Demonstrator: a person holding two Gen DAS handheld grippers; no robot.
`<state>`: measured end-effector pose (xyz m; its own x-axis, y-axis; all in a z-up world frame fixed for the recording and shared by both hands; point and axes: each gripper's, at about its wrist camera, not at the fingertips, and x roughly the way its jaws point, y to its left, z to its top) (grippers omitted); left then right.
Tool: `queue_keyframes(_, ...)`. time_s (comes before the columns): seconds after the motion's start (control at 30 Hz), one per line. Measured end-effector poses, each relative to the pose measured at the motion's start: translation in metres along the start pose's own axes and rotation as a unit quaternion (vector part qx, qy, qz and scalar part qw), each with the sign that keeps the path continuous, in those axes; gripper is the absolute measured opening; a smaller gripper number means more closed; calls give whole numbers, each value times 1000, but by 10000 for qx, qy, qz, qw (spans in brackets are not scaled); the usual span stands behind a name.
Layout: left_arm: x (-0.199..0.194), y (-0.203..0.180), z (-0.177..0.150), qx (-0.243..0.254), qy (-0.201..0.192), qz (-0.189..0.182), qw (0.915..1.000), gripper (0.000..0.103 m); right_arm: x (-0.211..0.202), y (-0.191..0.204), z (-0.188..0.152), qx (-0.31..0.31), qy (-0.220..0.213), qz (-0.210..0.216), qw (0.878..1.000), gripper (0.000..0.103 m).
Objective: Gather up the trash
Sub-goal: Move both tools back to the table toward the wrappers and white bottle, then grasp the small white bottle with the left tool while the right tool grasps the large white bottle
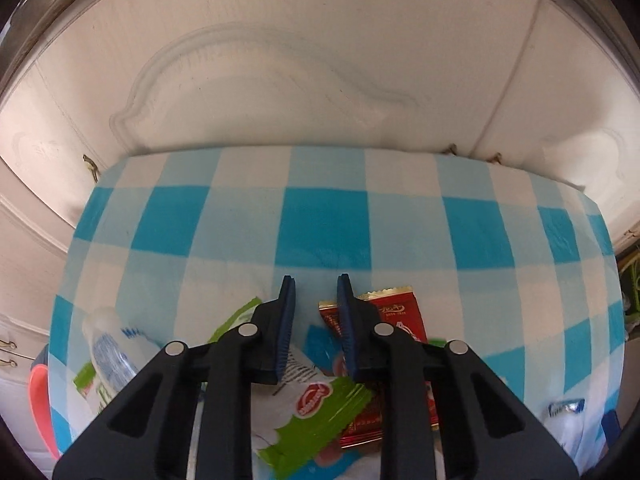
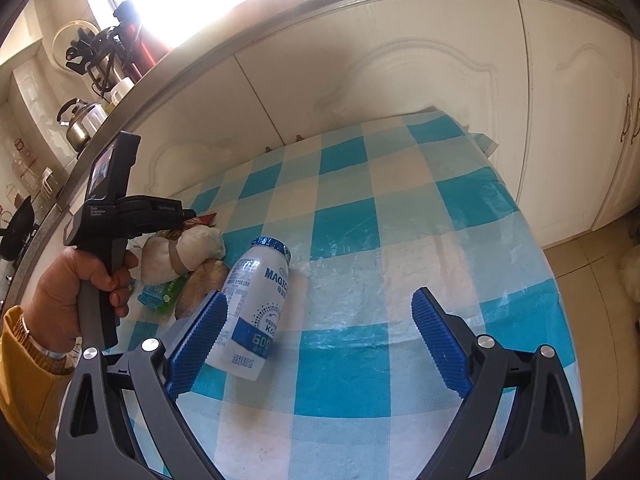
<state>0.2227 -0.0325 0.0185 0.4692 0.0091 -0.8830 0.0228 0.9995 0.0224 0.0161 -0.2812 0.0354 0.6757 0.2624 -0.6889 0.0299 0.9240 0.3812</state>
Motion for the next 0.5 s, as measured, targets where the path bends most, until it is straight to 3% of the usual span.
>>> queue_keyframes(0.27,-19,-6,-32,83,9,-353,9993,22,15,13,5,-159,87,363,9992,92)
queue_keyframes(0.33,-24,-6,-42,95,17,-444,9990,22,22,17,7,-201,150,407,9989,70)
queue_keyframes(0.5,-37,-8,-66,111,11,-641,9979,22,36,16,7,-22,344,603,9976,67)
